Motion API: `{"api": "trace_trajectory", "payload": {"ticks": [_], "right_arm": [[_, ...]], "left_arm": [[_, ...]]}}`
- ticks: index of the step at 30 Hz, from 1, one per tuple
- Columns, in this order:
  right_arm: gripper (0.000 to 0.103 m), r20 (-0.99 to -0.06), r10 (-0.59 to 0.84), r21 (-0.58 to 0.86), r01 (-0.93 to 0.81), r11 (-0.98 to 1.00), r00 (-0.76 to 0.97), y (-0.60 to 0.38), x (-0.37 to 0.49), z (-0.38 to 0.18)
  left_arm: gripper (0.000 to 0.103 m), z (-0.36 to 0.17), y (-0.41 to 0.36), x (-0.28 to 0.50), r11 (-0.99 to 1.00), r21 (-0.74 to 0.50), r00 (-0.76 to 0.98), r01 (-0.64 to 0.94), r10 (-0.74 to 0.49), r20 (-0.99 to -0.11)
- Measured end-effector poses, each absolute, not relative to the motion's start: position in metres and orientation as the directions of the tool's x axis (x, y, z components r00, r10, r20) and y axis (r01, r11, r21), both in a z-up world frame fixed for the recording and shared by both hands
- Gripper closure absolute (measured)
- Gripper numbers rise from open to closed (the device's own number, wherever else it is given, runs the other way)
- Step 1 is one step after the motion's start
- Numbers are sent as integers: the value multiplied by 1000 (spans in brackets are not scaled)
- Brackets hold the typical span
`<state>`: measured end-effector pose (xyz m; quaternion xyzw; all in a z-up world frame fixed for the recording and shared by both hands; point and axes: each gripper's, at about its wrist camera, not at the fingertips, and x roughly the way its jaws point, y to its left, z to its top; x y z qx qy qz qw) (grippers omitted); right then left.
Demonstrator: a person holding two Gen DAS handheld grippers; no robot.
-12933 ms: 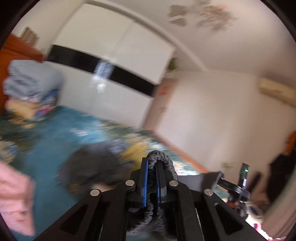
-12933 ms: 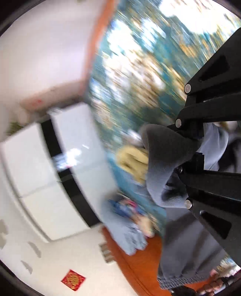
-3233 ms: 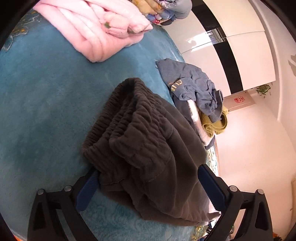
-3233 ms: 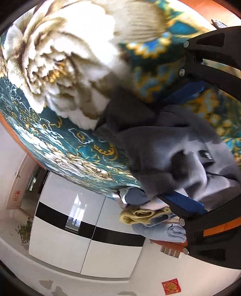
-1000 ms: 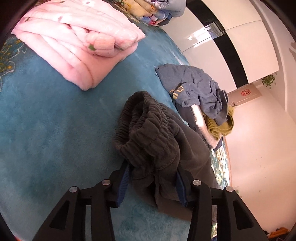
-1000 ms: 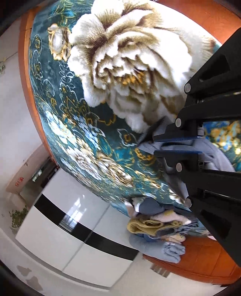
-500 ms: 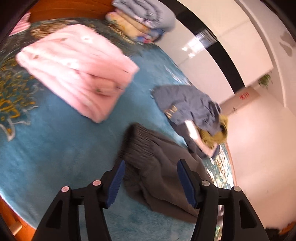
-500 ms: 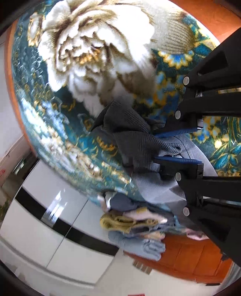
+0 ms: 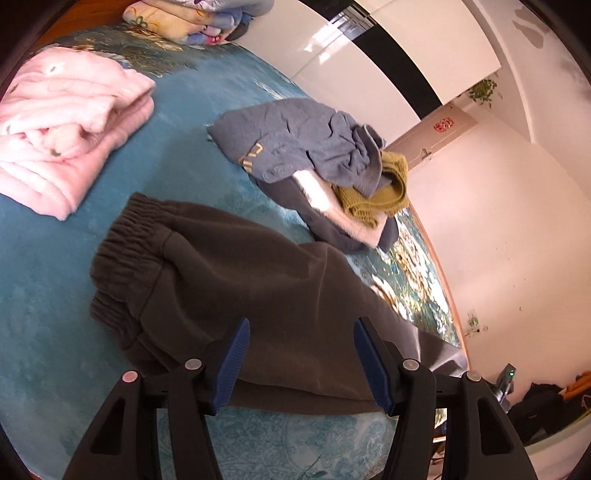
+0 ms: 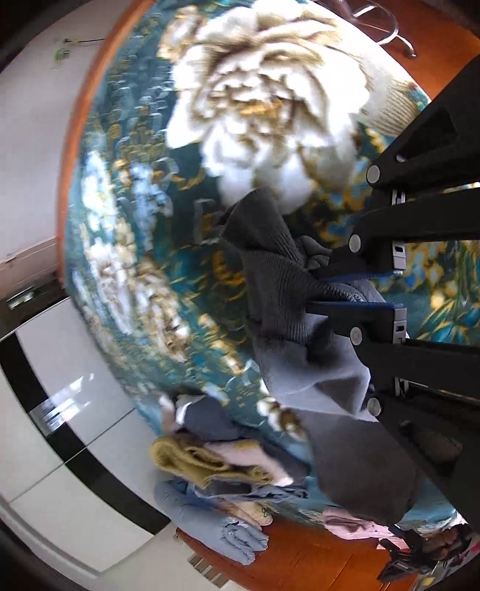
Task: Fold clothes
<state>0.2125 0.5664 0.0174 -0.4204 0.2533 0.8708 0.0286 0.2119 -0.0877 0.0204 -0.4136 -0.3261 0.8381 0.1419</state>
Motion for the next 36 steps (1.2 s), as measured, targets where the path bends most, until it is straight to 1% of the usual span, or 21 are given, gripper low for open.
{"api": "trace_trajectory", "payload": {"ticks": [3,5,10,13,20,22,23,25,28,30,33,35,36], "right_arm": [[91,-736,-200,483,-295,-824,-647,577,223,0],[91,-715,-218,521,-298,-799,-664,580,231,0],[91,-696,-220,512,-257,-820,-683,569,238,16],[91,-703,-216,492,-244,-836,-677,562,232,18],[91,-695,-254,579,-315,-752,-673,579,221,-8],[96,-688,-258,602,-335,-724,-678,583,220,-12],[99,-685,-247,601,-341,-723,-685,585,219,-9],[100,-660,-156,535,-314,-784,-735,586,221,25],[100,-616,-108,485,-267,-833,-780,591,223,60],[101,-635,-68,422,-272,-865,-769,594,219,65],[101,-750,-30,350,-359,-865,-661,608,204,20],[100,-776,-47,365,-387,-847,-629,615,202,-2],[100,-771,-50,375,-390,-841,-635,616,203,-5]], "left_arm": [[40,17,-84,207,-755,-655,-612,38,500,-612],[40,15,-80,204,-752,-658,-603,31,511,-613],[40,6,-66,199,-752,-658,-572,19,532,-624],[40,3,-60,199,-752,-659,-555,14,543,-630],[40,-2,-51,200,-748,-663,-531,5,560,-636],[40,-4,-47,200,-749,-663,-520,3,565,-641],[40,-5,-46,199,-749,-663,-514,1,568,-643],[40,-7,-44,199,-749,-662,-506,2,571,-647],[40,-11,-43,198,-749,-662,-499,13,569,-653],[40,-14,-44,199,-745,-667,-496,18,572,-653],[40,-16,-44,200,-744,-668,-486,18,578,-656],[40,-16,-45,201,-743,-669,-485,18,579,-656],[40,-15,-46,201,-743,-669,-485,18,579,-656]]}}
